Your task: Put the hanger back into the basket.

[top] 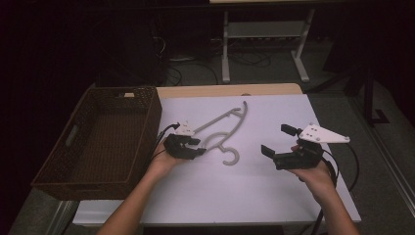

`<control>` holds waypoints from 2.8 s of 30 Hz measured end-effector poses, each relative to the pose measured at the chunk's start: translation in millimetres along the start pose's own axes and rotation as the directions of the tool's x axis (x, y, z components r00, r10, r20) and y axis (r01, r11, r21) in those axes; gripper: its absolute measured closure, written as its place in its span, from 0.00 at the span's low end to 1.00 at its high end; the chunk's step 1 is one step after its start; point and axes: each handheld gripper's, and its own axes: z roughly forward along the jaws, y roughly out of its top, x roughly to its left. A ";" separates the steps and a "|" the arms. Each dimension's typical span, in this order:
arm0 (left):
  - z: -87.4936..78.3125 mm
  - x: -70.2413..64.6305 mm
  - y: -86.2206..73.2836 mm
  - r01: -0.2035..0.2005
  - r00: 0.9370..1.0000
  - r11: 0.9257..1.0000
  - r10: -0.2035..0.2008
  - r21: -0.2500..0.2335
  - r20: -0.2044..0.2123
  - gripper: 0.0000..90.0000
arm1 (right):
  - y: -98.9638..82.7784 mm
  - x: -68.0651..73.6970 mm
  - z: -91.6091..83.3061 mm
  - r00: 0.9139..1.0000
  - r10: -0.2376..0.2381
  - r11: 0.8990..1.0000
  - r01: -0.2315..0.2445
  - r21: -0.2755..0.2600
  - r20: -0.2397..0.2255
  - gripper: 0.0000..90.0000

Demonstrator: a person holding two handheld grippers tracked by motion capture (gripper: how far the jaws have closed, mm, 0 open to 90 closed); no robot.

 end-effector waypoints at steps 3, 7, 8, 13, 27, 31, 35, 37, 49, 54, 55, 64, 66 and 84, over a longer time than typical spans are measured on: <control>3.6 2.3 -4.5 0.018 1.000 1.000 -0.018 0.017 0.010 0.68 | 0.2 -0.9 -0.3 1.000 -0.001 1.000 0.001 -0.005 0.000 0.00; 6.9 2.7 -6.0 -0.005 1.000 0.999 0.004 0.047 0.012 0.72 | 0.3 -1.0 -0.2 1.000 -0.001 1.000 0.001 -0.005 -0.004 0.00; 8.8 1.7 -6.7 0.005 1.000 0.999 -0.005 0.044 0.012 0.73 | 0.2 -0.8 -0.2 1.000 0.000 1.000 0.000 -0.004 -0.005 0.00; 11.7 3.0 -8.6 -0.003 1.000 0.997 0.001 0.072 0.020 0.81 | 0.5 -0.5 -0.6 1.000 0.002 1.000 -0.002 -0.009 -0.007 0.00; 16.0 -3.0 -7.0 -0.054 0.998 0.995 0.051 0.085 0.038 0.91 | 0.8 -0.2 -0.9 1.000 0.004 1.000 -0.004 -0.010 -0.009 0.00; 18.5 -9.2 -4.8 -0.078 0.995 0.994 0.072 0.082 0.064 0.91 | 0.9 -0.8 -1.2 1.000 0.002 1.000 -0.002 -0.012 -0.007 0.00; 20.7 -14.4 -2.7 -0.094 0.993 0.992 0.087 0.085 0.082 0.91 | 0.8 -1.5 -1.7 1.000 0.002 1.000 -0.002 -0.012 -0.005 0.00; 23.2 -22.1 0.4 -0.114 0.988 0.990 0.104 0.079 0.112 0.91 | 0.8 -2.1 -2.1 1.000 0.001 1.000 -0.001 -0.014 -0.005 0.00; 28.9 -48.8 9.6 -0.169 0.963 0.985 0.155 0.045 0.220 0.91 | 0.7 -2.5 -2.6 1.000 0.003 1.000 -0.003 -0.017 -0.002 0.00; 28.2 -64.0 11.7 -0.212 0.938 0.976 0.190 0.045 0.289 0.91 | 0.7 -2.6 -3.7 1.000 0.014 1.000 -0.014 -0.013 -0.001 0.00; 28.4 -66.3 11.5 -0.216 0.933 0.975 0.192 0.049 0.303 0.91 | 0.8 -3.3 -3.5 1.000 0.005 1.000 -0.005 -0.018 0.000 0.00; 33.2 -72.4 8.3 -0.233 0.926 0.970 0.197 0.074 0.323 0.90 | 0.8 -2.9 -4.0 1.000 0.011 1.000 -0.011 -0.015 0.002 0.00; 31.0 -72.2 8.1 -0.211 0.927 0.975 0.179 0.065 0.330 0.86 | 0.9 -2.7 -4.1 1.000 0.011 1.000 -0.011 -0.015 0.003 0.00; 28.9 -74.7 8.6 -0.262 0.927 0.962 0.226 0.082 0.300 0.83 | 1.3 -3.2 -4.8 1.000 0.005 1.000 -0.005 -0.013 0.008 0.00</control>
